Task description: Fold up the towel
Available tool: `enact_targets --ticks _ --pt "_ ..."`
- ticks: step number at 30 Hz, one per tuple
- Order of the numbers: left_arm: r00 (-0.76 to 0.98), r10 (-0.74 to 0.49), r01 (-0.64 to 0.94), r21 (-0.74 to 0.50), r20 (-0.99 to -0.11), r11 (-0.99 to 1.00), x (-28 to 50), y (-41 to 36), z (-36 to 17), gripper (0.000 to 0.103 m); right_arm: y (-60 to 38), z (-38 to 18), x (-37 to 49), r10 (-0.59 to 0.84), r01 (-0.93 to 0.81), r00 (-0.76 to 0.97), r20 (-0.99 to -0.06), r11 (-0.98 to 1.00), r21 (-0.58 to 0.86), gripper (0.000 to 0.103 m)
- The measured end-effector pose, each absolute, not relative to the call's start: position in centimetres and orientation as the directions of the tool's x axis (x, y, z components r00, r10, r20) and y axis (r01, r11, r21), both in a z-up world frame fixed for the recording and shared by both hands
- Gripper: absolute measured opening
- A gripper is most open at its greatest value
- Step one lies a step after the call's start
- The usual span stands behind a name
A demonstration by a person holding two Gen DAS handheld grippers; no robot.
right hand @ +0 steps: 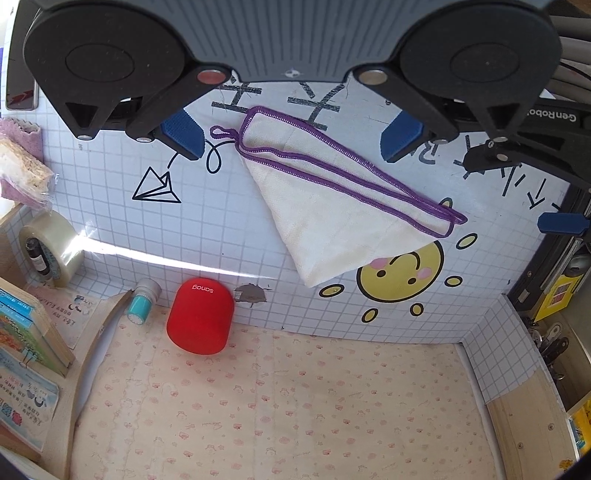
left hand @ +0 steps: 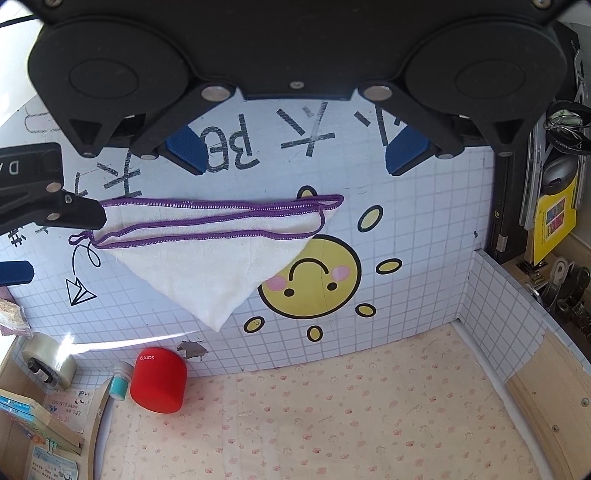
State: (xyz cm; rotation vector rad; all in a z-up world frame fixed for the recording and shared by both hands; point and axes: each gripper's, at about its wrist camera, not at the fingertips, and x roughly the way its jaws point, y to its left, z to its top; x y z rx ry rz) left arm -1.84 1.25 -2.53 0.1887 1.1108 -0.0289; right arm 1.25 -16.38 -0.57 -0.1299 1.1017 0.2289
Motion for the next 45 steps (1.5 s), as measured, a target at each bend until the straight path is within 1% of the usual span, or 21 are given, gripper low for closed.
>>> enact_targets --ticks 8,27,35,45 --pt "0.423 0.058 0.092 0.107 -0.904 0.99 -2.1 1.6 -2.7 0.102 -16.8 0.0 1.0 0.102 -0.212 0.43 -0.897 0.977 0.009 0.102" --pt "0.408 0.066 0.091 0.113 -0.911 0.989 -2.5 0.8 -2.7 0.102 -16.9 0.6 0.4 0.093 -0.226 0.418 -0.904 0.974 -0.004 0.102" --pt "0.391 0.037 0.073 0.071 -0.92 0.995 -1.7 0.7 -2.5 0.102 -17.3 0.7 1.1 0.082 -0.205 0.424 -0.902 0.979 -0.008 0.102" --pt "0.376 0.046 0.078 0.081 -0.926 0.994 -1.4 0.2 -2.6 0.102 -17.4 0.6 1.5 0.076 -0.201 0.419 -0.905 0.979 -0.011 0.102"
